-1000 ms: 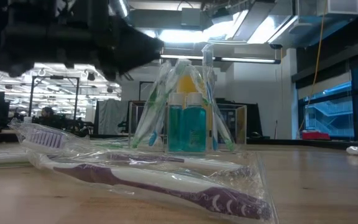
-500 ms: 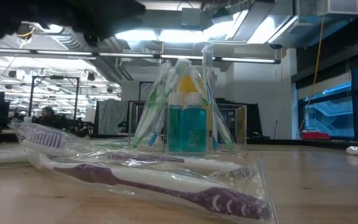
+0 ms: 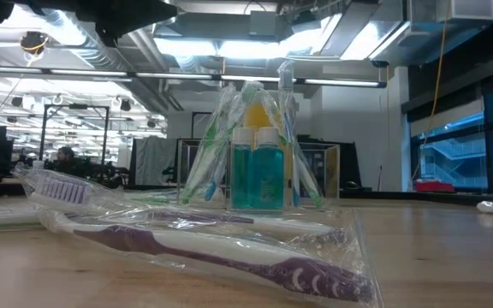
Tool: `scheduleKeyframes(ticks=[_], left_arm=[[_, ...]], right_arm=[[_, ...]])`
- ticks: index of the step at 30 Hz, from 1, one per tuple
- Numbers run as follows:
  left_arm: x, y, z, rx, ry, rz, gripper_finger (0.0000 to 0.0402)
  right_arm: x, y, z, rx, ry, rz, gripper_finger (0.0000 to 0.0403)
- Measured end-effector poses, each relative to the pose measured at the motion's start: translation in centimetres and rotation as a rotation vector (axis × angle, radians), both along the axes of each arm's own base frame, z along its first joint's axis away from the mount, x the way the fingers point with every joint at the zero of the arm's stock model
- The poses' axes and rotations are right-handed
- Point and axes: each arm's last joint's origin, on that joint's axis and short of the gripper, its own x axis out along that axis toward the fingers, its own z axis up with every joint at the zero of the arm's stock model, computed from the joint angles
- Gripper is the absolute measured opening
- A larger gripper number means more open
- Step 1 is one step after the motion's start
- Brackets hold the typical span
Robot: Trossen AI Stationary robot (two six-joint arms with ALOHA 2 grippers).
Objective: Pick & Place toothbrushing station
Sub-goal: Put the blue toothbrush into the transparent organizer
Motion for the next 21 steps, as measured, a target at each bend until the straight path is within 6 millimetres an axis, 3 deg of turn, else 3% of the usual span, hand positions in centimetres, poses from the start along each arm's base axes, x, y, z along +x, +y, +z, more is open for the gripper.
scheduleKeyframes(ticks=[10, 21], left_arm=[[-0.2, 0.1, 0.0, -0.023, 0.016, -0.003, 0.0189], [-0.2, 0.1, -0.1, -0.035, 0.017, -0.005, 0.0189]], right_arm=[[-1.6, -4.1, 0.7, 0.326, 0.21, -0.036, 0.0126], [-3.4, -9.2, -3.1, 0.536, 0.418, -0.164, 0.015]])
